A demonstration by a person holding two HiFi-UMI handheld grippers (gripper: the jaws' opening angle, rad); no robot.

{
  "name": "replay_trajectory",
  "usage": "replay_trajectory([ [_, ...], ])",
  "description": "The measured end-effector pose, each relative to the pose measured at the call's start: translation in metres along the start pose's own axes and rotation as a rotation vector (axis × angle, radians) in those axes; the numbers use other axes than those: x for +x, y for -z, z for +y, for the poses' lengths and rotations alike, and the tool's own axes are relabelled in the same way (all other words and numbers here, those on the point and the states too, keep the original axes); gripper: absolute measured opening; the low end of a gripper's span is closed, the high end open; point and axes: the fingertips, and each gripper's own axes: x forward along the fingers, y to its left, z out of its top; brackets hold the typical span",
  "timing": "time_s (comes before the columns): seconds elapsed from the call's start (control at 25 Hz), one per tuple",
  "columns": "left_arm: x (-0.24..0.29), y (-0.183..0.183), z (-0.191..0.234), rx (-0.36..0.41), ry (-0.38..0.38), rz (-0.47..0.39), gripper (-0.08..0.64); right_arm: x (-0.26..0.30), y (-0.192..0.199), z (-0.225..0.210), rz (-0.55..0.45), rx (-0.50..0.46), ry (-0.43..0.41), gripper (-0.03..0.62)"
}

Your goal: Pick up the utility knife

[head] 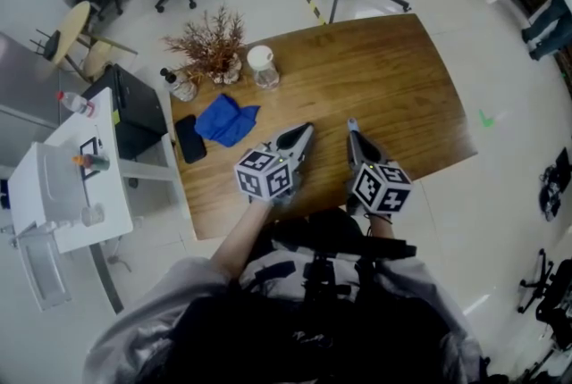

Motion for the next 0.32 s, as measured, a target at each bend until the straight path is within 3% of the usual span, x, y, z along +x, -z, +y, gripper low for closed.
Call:
replay_trajectory([
  [0.32, -0.0001, -0.0016, 0.0028, -0.004, 0.001, -0.003, 0.008, 0.003, 0.0019, -0.0006, 0.007, 0.001, 0.005, 0.012],
])
